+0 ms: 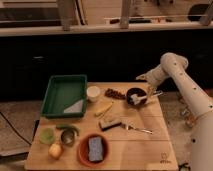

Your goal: Place brush in purple bowl

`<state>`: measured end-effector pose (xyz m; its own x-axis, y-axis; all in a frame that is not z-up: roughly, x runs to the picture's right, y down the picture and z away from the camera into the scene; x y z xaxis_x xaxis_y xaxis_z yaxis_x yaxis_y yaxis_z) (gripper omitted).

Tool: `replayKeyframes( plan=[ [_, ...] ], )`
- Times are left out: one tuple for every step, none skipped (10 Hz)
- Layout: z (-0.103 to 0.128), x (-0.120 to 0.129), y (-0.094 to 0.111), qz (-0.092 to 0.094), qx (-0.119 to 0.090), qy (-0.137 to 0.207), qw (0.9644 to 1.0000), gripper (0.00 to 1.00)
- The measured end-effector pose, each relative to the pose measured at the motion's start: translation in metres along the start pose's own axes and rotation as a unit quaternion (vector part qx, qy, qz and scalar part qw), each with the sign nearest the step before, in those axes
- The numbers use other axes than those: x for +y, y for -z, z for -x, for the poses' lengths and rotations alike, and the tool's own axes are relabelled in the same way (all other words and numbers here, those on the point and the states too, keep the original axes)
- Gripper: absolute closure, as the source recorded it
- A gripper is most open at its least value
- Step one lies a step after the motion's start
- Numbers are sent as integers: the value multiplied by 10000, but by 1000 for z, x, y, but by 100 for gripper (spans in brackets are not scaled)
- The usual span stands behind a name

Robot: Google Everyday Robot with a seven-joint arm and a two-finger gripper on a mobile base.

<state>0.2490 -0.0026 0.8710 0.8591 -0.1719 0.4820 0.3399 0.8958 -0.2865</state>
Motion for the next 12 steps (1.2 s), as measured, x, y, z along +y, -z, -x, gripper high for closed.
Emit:
replayKeyframes(
  plan=[
    [0,0,0,3,-3,3,10000,20],
    [0,1,0,8,0,5,10000,20],
    [0,1,0,15,13,12,10000,20],
    [1,1,0,24,32,29,10000,20],
    [2,1,0,34,42,48,10000,20],
    [3,0,0,45,56,66,10000,20],
    [4,0,1,49,61,73,9999,20],
    [4,0,0,55,63,83,9999,20],
    [6,0,1,62,64,99,9999,20],
    [6,0,0,82,70,119,9999,20],
    [7,0,0,98,83,143,9998,20],
    [9,0,0,118,102,175,9997,20]
  ],
)
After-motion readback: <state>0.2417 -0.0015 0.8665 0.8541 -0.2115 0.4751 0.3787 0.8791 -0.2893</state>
